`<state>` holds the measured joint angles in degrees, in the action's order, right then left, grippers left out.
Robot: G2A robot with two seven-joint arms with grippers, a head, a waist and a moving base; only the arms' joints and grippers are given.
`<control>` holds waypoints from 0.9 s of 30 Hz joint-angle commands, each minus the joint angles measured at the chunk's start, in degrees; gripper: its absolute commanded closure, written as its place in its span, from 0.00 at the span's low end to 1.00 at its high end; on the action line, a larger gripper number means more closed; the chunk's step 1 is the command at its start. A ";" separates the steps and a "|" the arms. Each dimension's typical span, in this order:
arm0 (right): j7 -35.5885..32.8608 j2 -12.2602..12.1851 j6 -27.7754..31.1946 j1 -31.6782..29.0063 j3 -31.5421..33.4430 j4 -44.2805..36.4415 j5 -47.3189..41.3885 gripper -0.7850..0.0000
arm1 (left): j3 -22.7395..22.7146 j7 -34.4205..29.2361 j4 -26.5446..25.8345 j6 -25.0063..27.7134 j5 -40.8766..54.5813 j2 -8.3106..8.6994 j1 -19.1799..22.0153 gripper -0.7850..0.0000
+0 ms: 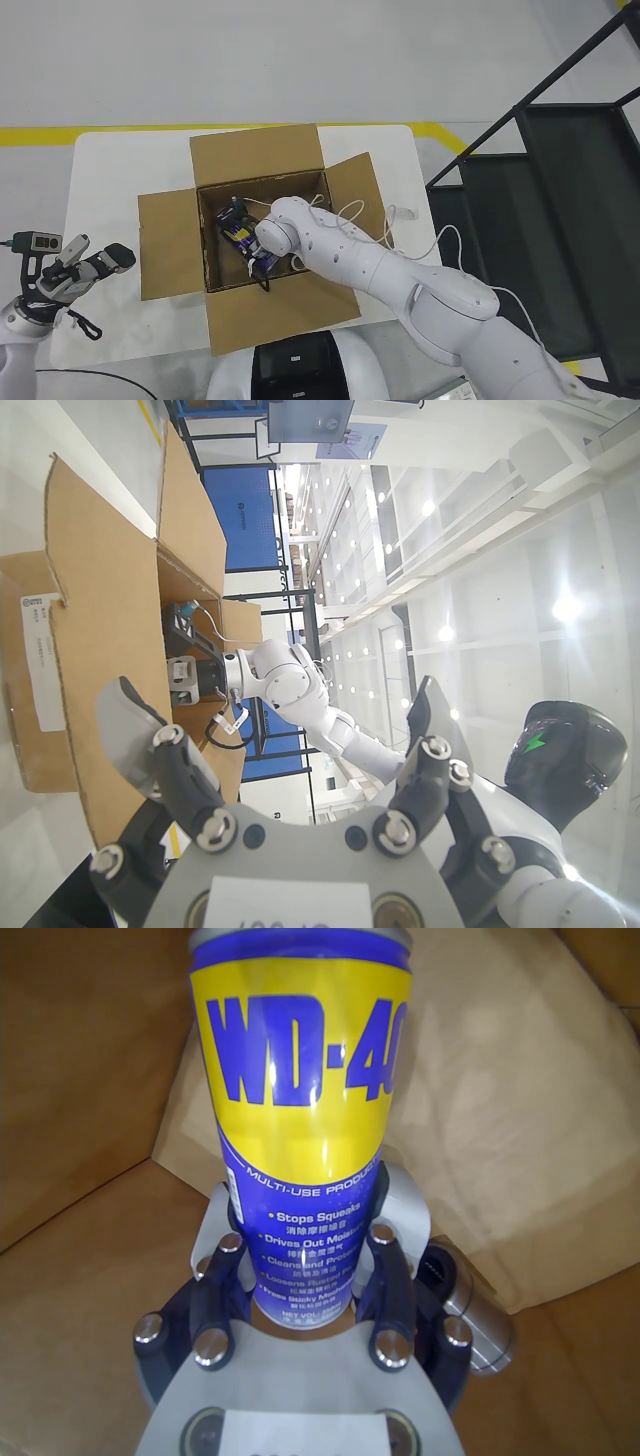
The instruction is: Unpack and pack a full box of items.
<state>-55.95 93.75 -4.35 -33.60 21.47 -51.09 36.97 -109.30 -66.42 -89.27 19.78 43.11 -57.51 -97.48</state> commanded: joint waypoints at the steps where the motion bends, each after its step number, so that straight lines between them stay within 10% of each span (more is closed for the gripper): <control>1: 0.24 -0.42 -0.59 -0.10 1.15 -1.19 0.36 1.00 | 0.00 0.00 0.00 0.00 0.00 0.00 0.00 0.00; 27: -14.16 -12.69 3.94 -12.74 23.24 -35.81 12.97 1.00 | 0.00 0.00 0.00 0.00 0.00 0.00 0.00 0.00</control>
<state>-70.92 81.55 -0.70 -45.16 43.15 -85.24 49.68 -109.30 -66.42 -89.27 19.78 43.11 -57.51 -97.48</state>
